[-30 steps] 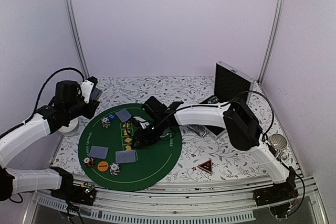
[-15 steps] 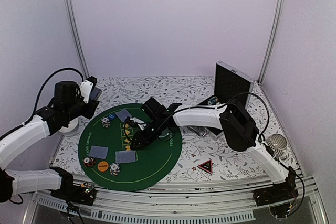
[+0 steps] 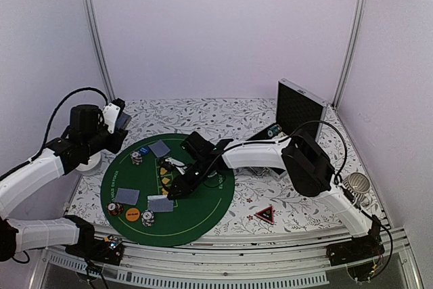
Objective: Distribute texas hold em gaming equipment
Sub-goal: Pick up the poker card from the community card area, then distribute the poker card in the big blind area.
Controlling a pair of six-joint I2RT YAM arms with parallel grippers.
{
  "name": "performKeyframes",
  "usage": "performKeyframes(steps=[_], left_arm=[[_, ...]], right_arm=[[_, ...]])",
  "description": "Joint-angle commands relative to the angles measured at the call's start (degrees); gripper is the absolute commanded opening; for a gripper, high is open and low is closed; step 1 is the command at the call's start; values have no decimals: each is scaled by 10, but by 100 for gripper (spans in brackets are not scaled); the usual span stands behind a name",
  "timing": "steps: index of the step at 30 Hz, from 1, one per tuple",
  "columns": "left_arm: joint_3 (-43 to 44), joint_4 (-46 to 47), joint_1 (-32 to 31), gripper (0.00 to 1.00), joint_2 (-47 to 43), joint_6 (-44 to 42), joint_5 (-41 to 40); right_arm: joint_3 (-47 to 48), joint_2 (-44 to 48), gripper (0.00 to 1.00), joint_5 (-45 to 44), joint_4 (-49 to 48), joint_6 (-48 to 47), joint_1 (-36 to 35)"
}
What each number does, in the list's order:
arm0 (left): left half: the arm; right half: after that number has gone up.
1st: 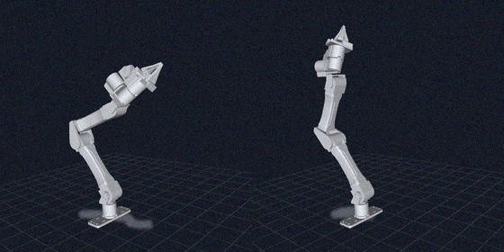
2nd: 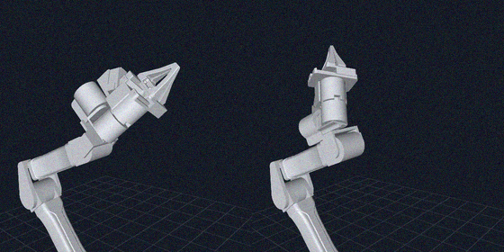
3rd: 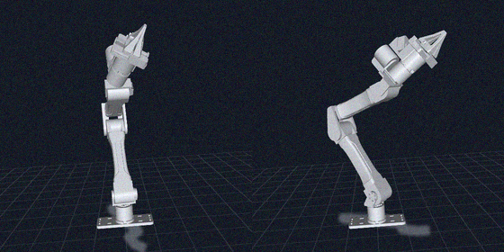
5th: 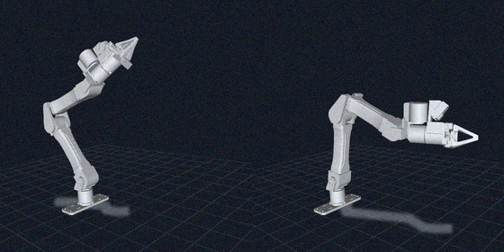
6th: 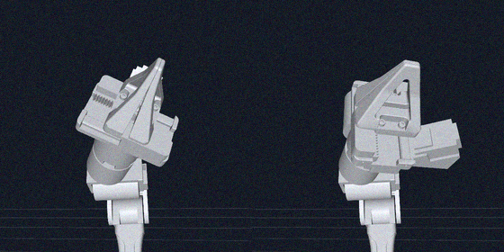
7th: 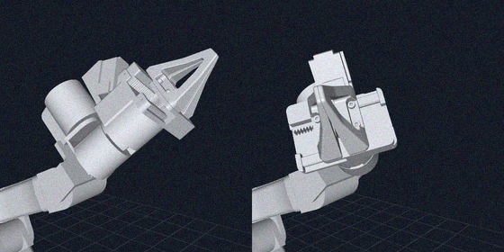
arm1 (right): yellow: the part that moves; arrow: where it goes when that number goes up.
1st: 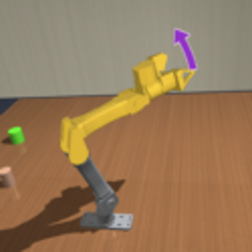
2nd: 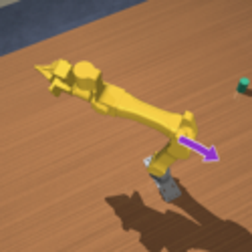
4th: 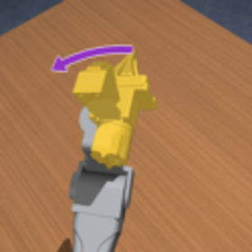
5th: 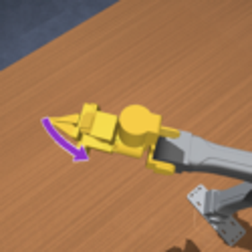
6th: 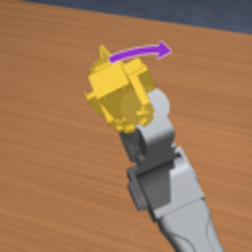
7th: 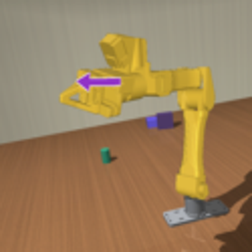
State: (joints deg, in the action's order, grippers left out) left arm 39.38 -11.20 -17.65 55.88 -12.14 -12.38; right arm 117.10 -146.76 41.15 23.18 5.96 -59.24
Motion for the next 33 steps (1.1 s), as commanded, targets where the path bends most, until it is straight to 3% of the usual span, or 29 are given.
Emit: performKeyframes(steps=[1,5,7,15,20,23,28,33], left_arm=[[-3,16,4,49,-6,0,5],[-3,16,4,49,-6,1,5],[-3,15,4,49,-6,2,5],[-3,14,4,49,-7,0,2],[-3,13,4,49,-6,-1,-2],[-2,11,4,49,-4,-1,-7],[-1,10,4,49,-3,-2,-12],[0,9,4,49,-2,-1,-9]], right_arm=[[-6,-21,21,-8,39,-1,-22],[-15,-12,4,-13,33,1,-23],[-19,1,2,-21,27,4,-23],[3,67,2,-87,12,28,-13],[-8,90,2,-110,-55,47,-19],[2,63,2,-109,-106,66,-28],[120,-22,2,-79,-97,103,-37],[163,-65,2,-52,-111,112,-44]])
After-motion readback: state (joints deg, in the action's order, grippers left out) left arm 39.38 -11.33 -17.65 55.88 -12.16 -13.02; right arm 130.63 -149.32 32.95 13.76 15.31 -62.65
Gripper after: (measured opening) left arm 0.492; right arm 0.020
